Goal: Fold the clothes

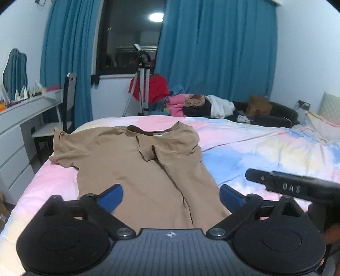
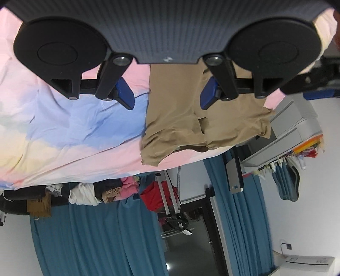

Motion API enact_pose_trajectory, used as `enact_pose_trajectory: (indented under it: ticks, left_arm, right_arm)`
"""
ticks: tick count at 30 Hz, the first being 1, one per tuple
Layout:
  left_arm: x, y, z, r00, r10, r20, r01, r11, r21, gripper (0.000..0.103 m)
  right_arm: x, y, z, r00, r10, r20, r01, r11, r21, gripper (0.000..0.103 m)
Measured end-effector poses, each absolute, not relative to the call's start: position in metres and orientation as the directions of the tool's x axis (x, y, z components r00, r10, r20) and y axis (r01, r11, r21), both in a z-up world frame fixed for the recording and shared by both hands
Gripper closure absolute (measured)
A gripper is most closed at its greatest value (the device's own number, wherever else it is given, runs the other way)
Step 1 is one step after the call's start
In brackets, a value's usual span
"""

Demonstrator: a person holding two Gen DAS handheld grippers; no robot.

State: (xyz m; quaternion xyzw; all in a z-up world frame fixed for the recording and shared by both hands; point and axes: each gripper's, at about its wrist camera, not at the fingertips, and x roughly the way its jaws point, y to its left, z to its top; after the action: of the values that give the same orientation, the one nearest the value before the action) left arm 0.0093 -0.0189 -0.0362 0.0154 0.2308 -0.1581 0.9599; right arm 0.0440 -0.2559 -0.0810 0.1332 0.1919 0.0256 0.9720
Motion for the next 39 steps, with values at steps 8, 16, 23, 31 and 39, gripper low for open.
enact_pose_trajectory:
  ticks: [8,16,23,31,39]
  left_arm:
    - [0.023,-0.01,-0.054,0.826,-0.261,-0.499,0.265,0.962,-0.065,0.0]
    - [0.031,0.015,-0.039,0.834,-0.227,-0.502,0.253,0.967,-0.018,0.0]
    - [0.045,0.072,-0.032,0.821,-0.207,-0.532,0.207,0.976,-0.062,0.0]
    - [0.076,0.138,-0.059,0.785,-0.132,-0.605,0.072,0.99,-0.122,0.0]
    - [0.104,0.174,-0.088,0.762,-0.054,-0.645,-0.045,0.99,-0.135,0.0]
  right_arm:
    - [0.048,-0.254,-0.085,0.921,0.073,-0.383,0.033,0.964,0.264,0.033]
    - [0.055,-0.241,-0.081,0.916,0.105,-0.386,-0.005,0.968,0.252,0.033]
    - [0.121,-0.186,-0.059,0.883,0.232,-0.407,-0.16,0.966,0.204,0.032]
    - [0.24,-0.06,-0.059,0.792,0.419,-0.444,-0.39,0.907,0.16,0.033]
    - [0.329,0.079,-0.1,0.673,0.507,-0.539,-0.565,0.822,0.067,0.034]
